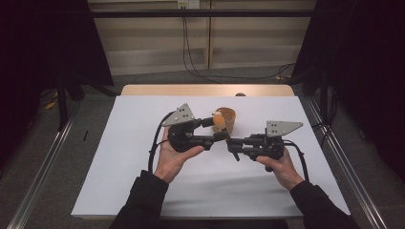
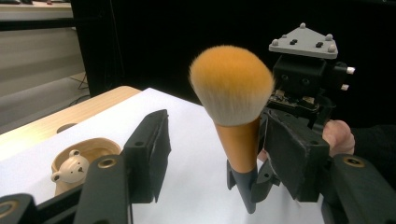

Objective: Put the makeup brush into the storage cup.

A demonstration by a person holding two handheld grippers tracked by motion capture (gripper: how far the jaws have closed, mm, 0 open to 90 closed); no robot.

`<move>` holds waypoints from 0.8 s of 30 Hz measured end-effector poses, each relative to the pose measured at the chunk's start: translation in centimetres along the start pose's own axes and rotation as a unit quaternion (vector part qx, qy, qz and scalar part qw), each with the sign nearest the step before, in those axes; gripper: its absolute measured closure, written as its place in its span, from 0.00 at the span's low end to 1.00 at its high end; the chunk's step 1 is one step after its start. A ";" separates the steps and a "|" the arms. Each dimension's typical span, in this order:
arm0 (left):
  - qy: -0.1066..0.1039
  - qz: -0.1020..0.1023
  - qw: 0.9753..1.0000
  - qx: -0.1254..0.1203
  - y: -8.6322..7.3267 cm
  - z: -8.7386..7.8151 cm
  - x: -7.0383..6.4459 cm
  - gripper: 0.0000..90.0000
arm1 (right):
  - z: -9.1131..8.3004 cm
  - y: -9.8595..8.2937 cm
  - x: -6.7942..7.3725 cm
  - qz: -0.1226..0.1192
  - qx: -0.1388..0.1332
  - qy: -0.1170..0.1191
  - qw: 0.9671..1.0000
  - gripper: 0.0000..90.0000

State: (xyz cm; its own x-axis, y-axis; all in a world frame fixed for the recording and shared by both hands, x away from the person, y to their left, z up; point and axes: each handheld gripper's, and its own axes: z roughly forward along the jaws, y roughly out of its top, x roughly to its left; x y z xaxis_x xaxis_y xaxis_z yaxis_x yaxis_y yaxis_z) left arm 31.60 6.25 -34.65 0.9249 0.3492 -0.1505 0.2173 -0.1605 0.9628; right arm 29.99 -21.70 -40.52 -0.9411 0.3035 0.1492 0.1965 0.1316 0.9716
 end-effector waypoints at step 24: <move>-0.043 -0.006 0.999 0.025 0.1 0.0 -0.2 0.76 | 1.0 -0.6 0.1 -0.005 0.026 0.024 0.999 0.83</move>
State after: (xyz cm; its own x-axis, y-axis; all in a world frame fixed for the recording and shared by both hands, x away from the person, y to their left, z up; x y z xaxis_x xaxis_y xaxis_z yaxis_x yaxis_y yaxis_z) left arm 31.44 6.14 -34.54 0.9452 0.2706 -0.1829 0.2417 -0.2028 0.9489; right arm 30.08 -20.77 -41.26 -0.9550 0.2563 0.1496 0.2002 0.1843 0.9623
